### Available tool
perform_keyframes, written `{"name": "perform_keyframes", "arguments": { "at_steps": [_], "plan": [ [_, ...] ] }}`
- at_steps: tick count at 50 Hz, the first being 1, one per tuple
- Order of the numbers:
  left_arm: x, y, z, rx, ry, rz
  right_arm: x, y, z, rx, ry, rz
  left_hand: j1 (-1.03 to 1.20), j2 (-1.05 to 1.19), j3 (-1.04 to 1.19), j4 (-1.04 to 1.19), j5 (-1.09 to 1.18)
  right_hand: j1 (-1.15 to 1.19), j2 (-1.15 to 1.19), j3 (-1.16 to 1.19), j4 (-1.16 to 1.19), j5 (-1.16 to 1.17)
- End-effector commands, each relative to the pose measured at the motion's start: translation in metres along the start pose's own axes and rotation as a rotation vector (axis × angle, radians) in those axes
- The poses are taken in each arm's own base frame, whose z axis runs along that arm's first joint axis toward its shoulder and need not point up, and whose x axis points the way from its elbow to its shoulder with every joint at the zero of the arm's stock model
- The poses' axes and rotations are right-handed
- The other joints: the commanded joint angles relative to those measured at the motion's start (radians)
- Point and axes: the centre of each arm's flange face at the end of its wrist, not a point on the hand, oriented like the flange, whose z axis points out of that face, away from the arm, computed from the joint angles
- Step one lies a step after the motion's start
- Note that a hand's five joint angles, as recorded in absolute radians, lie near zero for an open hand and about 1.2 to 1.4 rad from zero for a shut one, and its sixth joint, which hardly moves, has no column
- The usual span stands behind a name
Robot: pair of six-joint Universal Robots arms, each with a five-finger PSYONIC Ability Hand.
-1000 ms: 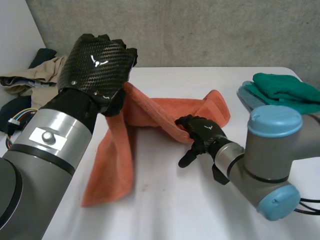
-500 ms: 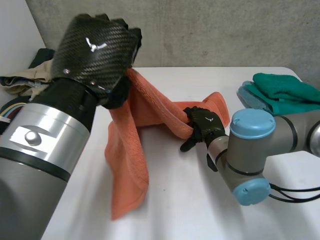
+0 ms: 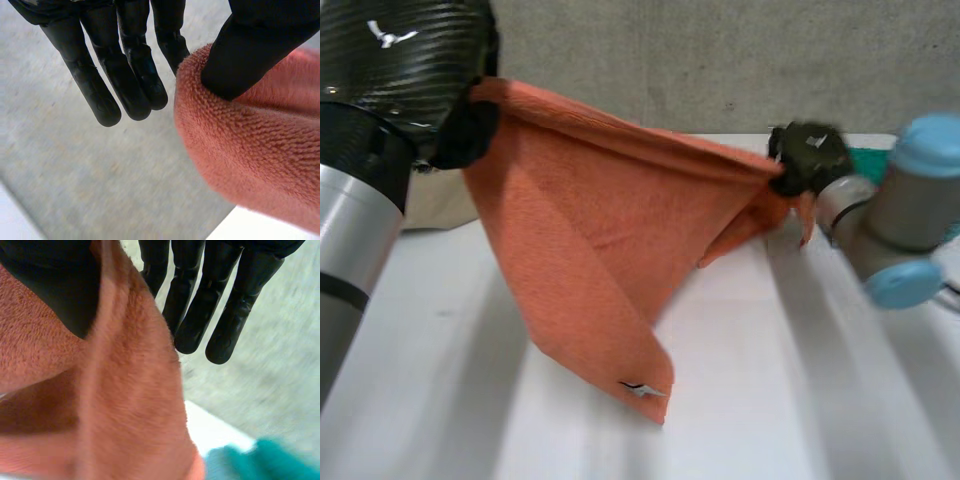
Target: Fold the laundry.
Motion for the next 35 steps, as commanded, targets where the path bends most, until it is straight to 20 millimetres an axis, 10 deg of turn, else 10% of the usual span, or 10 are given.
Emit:
{"name": "perform_keyframes", "arguments": {
  "at_steps": [1, 11, 19, 28, 35],
  "plan": [
    [-0.037, 0.035, 0.021, -0.101, -0.089, 0.062, 0.046, -0.073, -0.047, -0.096, -0.048, -0.431, 0.274, 0.198, 0.208, 0.193, 0.231, 0.456, 0.22, 0.22, 0.208, 0.277],
    [-0.032, 0.069, 0.028, -0.208, 0.016, 0.067, 0.038, -0.119, -0.109, -0.236, -0.16, -0.548, 0.274, 0.198, 0.208, 0.193, 0.231, 0.456, 0.22, 0.22, 0.208, 0.277],
    [-0.015, 0.115, 0.035, -0.363, 0.083, 0.061, 0.026, -0.101, -0.116, -0.319, -0.307, -0.482, 0.274, 0.198, 0.208, 0.193, 0.231, 0.456, 0.22, 0.22, 0.208, 0.277],
    [0.006, 0.187, 0.061, -0.512, 0.16, 0.143, 0.015, -0.053, -0.099, -0.441, -0.427, -0.516, 0.274, 0.198, 0.208, 0.193, 0.231, 0.456, 0.22, 0.22, 0.208, 0.277],
    [-0.009, 0.173, 0.133, -0.285, 0.027, 0.251, 0.013, -0.076, -0.034, -0.163, -0.229, -0.653, 0.274, 0.198, 0.208, 0.193, 0.231, 0.456, 0.22, 0.22, 0.208, 0.277]
  ]
}}
